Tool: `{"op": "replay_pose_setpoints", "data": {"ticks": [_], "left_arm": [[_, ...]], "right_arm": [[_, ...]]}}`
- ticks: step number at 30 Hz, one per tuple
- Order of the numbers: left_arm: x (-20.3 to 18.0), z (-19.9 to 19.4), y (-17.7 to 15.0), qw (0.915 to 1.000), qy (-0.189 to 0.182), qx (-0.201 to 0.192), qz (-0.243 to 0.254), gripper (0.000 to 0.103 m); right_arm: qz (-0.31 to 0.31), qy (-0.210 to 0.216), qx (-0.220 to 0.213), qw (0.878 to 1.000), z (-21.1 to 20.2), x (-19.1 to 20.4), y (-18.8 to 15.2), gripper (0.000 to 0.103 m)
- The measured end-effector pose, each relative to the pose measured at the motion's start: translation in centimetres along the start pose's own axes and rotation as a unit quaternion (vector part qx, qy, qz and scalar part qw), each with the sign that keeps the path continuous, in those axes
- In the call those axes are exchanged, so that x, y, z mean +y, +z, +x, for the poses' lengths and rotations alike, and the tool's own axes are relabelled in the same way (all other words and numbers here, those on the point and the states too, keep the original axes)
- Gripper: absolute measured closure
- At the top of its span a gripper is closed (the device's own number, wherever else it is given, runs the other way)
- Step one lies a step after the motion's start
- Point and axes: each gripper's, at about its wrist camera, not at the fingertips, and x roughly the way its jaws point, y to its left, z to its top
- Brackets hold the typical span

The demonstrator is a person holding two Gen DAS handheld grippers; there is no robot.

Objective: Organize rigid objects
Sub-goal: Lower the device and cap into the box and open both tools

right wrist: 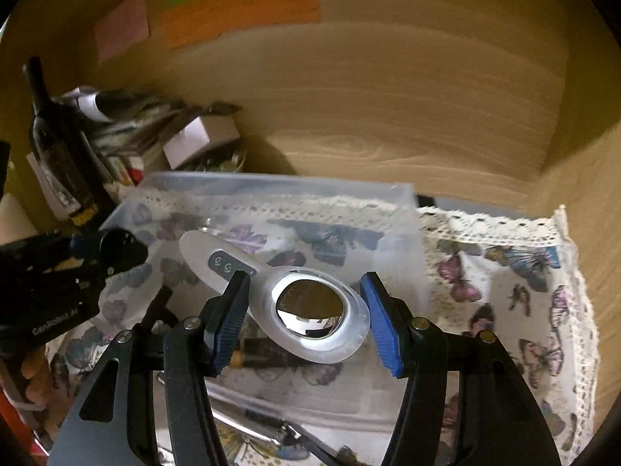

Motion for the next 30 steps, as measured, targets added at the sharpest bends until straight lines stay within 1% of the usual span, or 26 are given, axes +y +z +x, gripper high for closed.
{"op": "replay_pose_setpoints", "data": {"ticks": [2, 4, 5, 6, 7, 8, 9, 11, 13, 14, 17, 21, 23, 25, 28, 30], "left_arm": [[-0.1, 0.2, 0.1, 1.0000, 0.000, 0.000, -0.002, 0.067], [-0.3, 0.3, 0.2, 1.0000, 0.005, 0.000, 0.002, 0.065], [-0.4, 0.3, 0.1, 1.0000, 0.004, 0.001, 0.003, 0.060], [-0.4, 0.2, 0.2, 1.0000, 0.004, -0.001, 0.004, 0.051], [-0.6, 0.0, 0.2, 1.0000, -0.001, -0.005, 0.005, 0.047], [-0.7, -0.2, 0.2, 0.9999, -0.003, -0.008, 0.007, 0.041], [-0.9, -0.6, 0.1, 0.9998, 0.003, -0.015, 0.009, 0.037], [-1.2, -1.4, 0.1, 0.9993, 0.014, -0.030, 0.018, 0.035], [-1.4, -2.3, 0.0, 0.9989, 0.015, -0.039, 0.022, 0.034], [-1.4, -2.8, 0.0, 0.9988, 0.012, -0.043, 0.021, 0.032], [-1.3, -4.6, -0.2, 0.9981, 0.009, -0.060, 0.014, 0.019], [-1.3, -7.0, -0.9, 0.9968, 0.007, -0.078, 0.009, 0.009], [-1.4, -8.0, -1.5, 0.9961, 0.010, -0.087, 0.010, 0.005], [-1.7, -8.7, -2.3, 0.9954, 0.016, -0.093, 0.016, 0.004], [-1.8, -9.2, -3.9, 0.9956, 0.017, -0.090, 0.021, 0.004], [-1.8, -9.0, -5.1, 0.9968, 0.011, -0.077, 0.017, 0.003]], "right_arm": [[-0.008, -0.007, 0.000, 1.000, 0.4, 0.4, 0.0, 0.048], [-0.020, -0.025, 0.003, 0.999, 0.9, 0.8, 0.0, 0.047], [-0.026, -0.032, 0.006, 0.999, 1.2, 1.0, 0.1, 0.047], [-0.029, -0.038, 0.005, 0.999, 1.3, 1.1, 0.0, 0.047], [-0.028, -0.042, 0.002, 0.999, 1.2, 1.1, 0.0, 0.046], [-0.031, -0.042, -0.002, 0.999, 0.9, 1.1, 0.1, 0.045], [-0.031, -0.041, -0.005, 0.999, 0.7, 1.1, 0.1, 0.045], [-0.030, -0.039, -0.015, 0.999, -0.1, 1.1, 0.3, 0.043], [-0.026, -0.030, -0.023, 0.999, -1.2, 0.9, 0.4, 0.039], [-0.024, -0.027, -0.027, 0.999, -1.6, 0.9, 0.4, 0.038], [-0.023, -0.024, -0.045, 0.998, -3.7, 0.9, 0.2, 0.034], [-0.029, -0.019, -0.066, 0.997, -6.6, 0.6, -0.4, 0.031], [-0.031, -0.019, -0.074, 0.997, -7.4, 0.4, -0.8, 0.026], [-0.035, -0.021, -0.079, 0.996, -8.3, 0.1, -1.5, 0.022], [-0.033, -0.018, -0.072, 0.997, -8.8, -0.4, -2.7, 0.022], [-0.028, -0.019, -0.063, 0.997, -8.8, -0.8, -3.7, 0.022]]}}
